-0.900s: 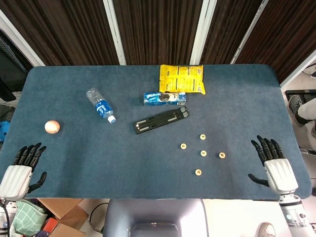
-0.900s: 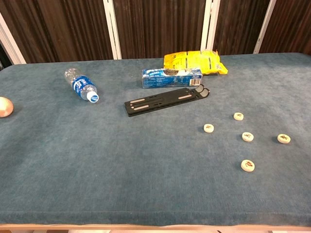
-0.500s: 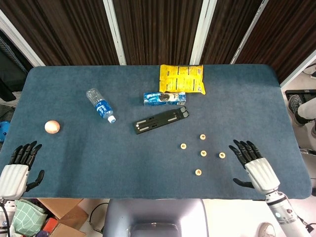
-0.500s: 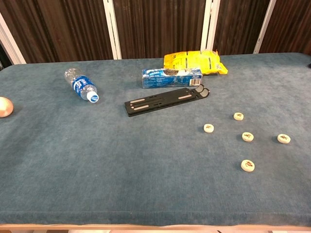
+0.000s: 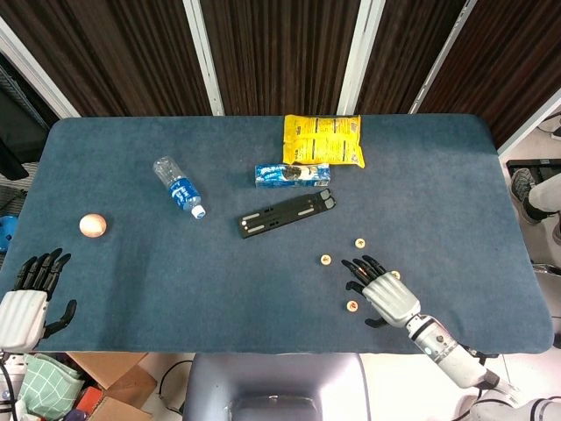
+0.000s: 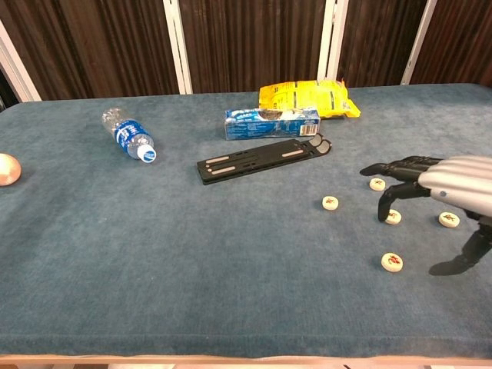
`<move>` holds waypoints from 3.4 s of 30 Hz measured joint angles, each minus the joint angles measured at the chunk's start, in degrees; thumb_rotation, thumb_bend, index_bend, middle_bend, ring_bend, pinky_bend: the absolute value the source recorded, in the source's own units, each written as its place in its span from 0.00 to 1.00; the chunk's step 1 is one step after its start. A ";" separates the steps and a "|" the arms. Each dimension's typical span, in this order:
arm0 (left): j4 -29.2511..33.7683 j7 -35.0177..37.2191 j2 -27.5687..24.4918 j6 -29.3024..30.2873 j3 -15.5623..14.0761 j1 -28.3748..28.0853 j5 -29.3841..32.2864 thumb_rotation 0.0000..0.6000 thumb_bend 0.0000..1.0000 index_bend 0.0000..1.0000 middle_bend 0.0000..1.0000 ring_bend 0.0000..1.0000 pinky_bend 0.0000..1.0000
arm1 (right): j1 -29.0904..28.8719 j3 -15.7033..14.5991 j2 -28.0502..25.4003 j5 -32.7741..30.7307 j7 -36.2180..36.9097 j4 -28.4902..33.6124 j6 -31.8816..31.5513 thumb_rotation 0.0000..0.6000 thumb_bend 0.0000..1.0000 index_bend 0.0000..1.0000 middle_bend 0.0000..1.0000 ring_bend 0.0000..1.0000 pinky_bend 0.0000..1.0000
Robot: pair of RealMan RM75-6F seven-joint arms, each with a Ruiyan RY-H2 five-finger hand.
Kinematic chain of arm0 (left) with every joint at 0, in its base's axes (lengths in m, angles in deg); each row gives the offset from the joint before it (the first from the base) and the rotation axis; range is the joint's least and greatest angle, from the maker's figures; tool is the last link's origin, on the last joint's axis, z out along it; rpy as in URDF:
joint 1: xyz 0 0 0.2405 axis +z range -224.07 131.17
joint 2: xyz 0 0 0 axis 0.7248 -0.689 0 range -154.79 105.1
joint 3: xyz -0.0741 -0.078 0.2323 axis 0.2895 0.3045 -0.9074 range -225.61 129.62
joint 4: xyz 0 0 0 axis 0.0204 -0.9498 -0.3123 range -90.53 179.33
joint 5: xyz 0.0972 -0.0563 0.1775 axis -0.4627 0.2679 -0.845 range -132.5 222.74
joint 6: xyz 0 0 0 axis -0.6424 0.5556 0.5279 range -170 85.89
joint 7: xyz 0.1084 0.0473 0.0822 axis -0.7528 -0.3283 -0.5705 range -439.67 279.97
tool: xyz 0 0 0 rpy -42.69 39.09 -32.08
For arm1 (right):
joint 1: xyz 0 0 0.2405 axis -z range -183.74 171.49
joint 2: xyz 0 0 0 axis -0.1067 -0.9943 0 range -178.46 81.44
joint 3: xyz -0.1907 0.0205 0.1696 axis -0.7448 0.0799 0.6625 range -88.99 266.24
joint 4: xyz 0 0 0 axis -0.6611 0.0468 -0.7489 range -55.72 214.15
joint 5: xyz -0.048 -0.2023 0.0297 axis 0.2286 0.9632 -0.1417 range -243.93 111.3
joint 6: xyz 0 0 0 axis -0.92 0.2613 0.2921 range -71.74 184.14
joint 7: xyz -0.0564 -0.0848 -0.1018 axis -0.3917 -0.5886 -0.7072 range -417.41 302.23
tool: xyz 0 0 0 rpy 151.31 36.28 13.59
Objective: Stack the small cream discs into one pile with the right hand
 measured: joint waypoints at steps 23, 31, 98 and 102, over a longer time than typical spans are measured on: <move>0.47 1.04 -0.63 1.21 -0.56 0.49 -1.58 1.00 0.44 0.00 0.01 0.00 0.07 | -3.55 -2.19 6.19 -3.94 -1.22 -7.32 3.50 1.00 0.45 0.61 0.00 0.00 0.00; 0.70 1.23 -0.71 1.54 -0.59 0.65 -1.73 1.00 0.44 0.00 0.01 0.00 0.07 | -3.99 -2.52 6.44 -5.17 -1.92 -7.40 3.80 1.00 0.46 0.59 0.00 0.00 0.00; 0.73 1.93 -0.73 0.26 -0.43 -0.09 -1.24 1.00 0.44 0.00 0.01 0.00 0.07 | -6.35 3.26 5.29 -19.24 -4.19 -8.13 3.85 1.00 0.39 0.40 0.00 0.00 0.00; 0.72 1.94 -0.70 0.24 -0.40 -0.08 -1.15 1.00 0.44 0.00 0.01 0.00 0.07 | -3.83 1.38 1.90 -15.63 -3.62 -4.96 -1.28 1.00 0.37 0.41 0.00 0.00 0.00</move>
